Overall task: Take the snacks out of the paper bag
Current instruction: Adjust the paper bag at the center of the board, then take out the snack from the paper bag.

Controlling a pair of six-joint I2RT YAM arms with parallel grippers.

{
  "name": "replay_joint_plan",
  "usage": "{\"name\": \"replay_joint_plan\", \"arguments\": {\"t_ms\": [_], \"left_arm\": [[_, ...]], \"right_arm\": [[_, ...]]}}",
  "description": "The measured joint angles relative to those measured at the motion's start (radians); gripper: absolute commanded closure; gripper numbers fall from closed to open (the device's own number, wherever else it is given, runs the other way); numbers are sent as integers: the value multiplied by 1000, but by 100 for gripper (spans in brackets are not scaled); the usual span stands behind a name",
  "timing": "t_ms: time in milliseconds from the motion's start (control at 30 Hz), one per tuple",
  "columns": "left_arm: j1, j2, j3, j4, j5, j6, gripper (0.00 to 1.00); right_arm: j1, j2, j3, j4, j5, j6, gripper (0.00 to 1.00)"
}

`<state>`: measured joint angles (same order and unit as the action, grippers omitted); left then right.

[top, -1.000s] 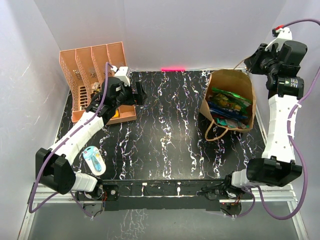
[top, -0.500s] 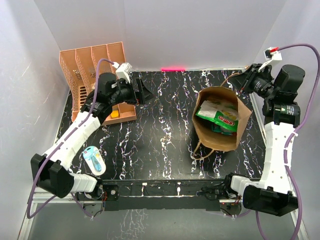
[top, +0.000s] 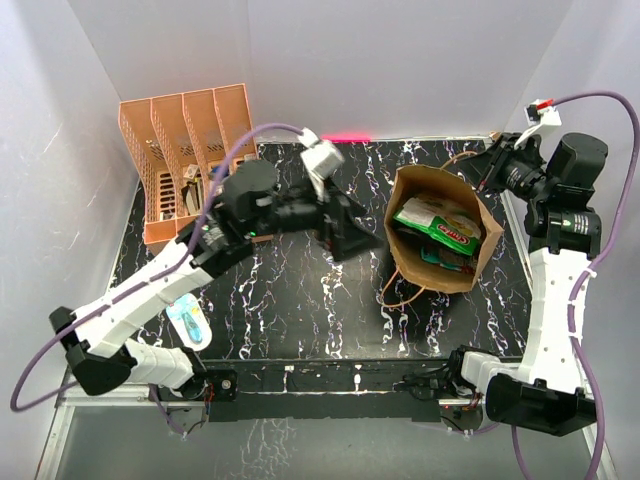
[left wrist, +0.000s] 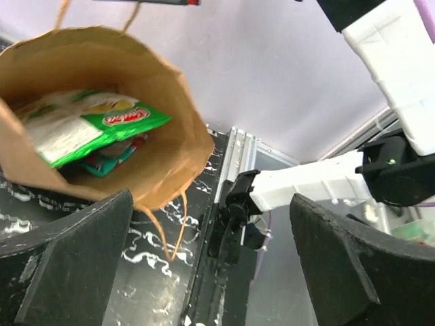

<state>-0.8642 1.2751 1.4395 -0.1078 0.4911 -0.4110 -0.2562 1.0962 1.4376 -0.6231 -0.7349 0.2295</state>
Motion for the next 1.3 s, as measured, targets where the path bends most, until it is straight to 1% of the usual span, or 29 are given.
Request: {"name": "replay_joint_plan", "arguments": {"t_ms": [67, 167, 233, 333, 400, 467, 600, 767, 867, 1000, 1133, 1200, 1233, 1300], "left_arm": [[-99, 54, 72, -45, -73, 79, 2], [-248, 172, 190, -129, -231, 236, 2], [-325, 241, 229, -162, -339, 334, 2], [-428, 330, 222, -177, -483, 509, 2], [-475, 357, 177, -151, -544, 624, 2], [-508, 357, 97, -98, -579, 748, 2], [-525, 356, -34, 35, -618, 967, 2], [-522, 422, -51, 178, -680, 1183, 4], [-515, 479, -45, 247, -702, 1273, 7], [-500, 574, -10, 259, -706, 1355, 7], [-475, 645, -5, 298, -722, 1417, 8], [-457, 674, 5, 329, -740, 1446, 12], [-447, 689, 14, 345, -746, 1458, 15], [-429, 710, 30, 367, -751, 1477, 29]], "right_arm": [[0, -12, -2, -8, 3, -5, 92], [0, -40, -14, -10, 4, -12, 92], [0, -63, -27, -10, 6, -16, 92], [0, -90, -45, -13, 6, -18, 92], [0, -101, -56, -12, 5, -18, 92], [0, -106, -63, -13, 3, -18, 92], [0, -112, -63, -13, 2, -19, 92], [0, -126, -72, -11, -5, -19, 92], [0, -134, -79, -11, -11, -19, 92], [0, -134, -79, -11, -18, -19, 92], [0, -134, -79, -11, -23, -19, 92], [0, -135, -79, -11, -24, -19, 92], [0, -136, -79, -12, -24, -19, 92], [0, -138, -79, -13, -23, -19, 92]]}}
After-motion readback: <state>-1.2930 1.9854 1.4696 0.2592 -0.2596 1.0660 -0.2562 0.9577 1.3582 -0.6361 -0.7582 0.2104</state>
